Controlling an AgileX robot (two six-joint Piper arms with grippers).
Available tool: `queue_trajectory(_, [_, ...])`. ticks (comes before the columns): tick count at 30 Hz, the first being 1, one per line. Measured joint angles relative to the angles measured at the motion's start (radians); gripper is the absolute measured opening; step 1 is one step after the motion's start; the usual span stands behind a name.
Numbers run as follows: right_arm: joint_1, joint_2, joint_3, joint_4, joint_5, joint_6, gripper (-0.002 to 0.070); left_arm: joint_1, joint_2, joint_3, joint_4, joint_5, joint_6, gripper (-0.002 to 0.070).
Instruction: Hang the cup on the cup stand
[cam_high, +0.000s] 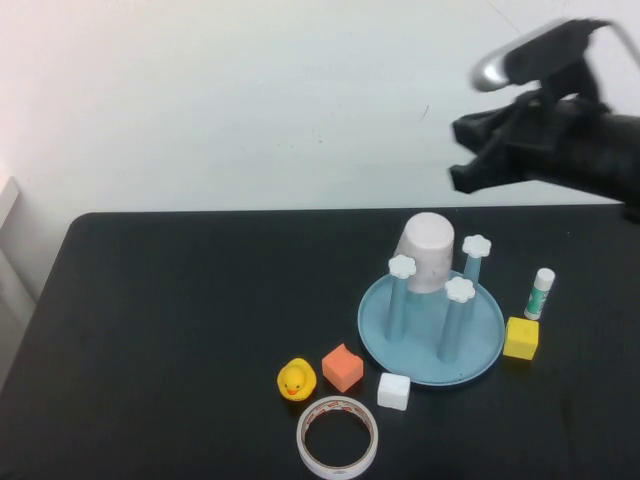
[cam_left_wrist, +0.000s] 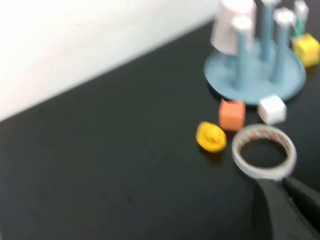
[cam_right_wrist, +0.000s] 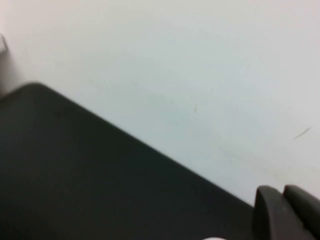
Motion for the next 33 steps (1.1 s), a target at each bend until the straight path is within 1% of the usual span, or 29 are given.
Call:
queue_trajectory(4, [0.000, -0.187, 0.136, 0.000, 0.002, 0.000, 0.0007, 0.000, -0.128, 0.063, 0.111, 0.000, -0.124, 0.0000])
queue_trajectory(7, [0.000, -0.328, 0.232, 0.000, 0.007, 0.000, 0.0001, 0.000, -0.178, 0.103, 0.153, -0.018, -0.161, 0.0000])
queue_trajectory(13, [0.000, -0.601, 0.422, 0.000, 0.046, 0.000, -0.0001, 0.000, -0.194, 0.130, 0.161, -0.043, -0.172, 0.0000])
queue_trajectory(16, [0.000, -0.749, 0.509, 0.000, 0.079, -0.032, -0.0001, 0.000, -0.194, 0.130, 0.163, -0.045, -0.172, 0.0000])
queue_trajectory(23, [0.000, -1.078, 0.657, 0.000, 0.125, -0.071, -0.0001, 0.000, -0.194, 0.130, 0.165, -0.047, -0.175, 0.0000])
queue_trajectory(28, [0.000, -1.212, 0.739, 0.000, 0.139, -0.071, -0.0001, 0.000, -0.194, 0.130, 0.165, -0.047, -0.175, 0.0000])
queue_trajectory(33, [0.000, -1.248, 0.797, 0.000, 0.146, -0.071, -0.0001, 0.000, -0.194, 0.130, 0.165, -0.047, -0.175, 0.0000])
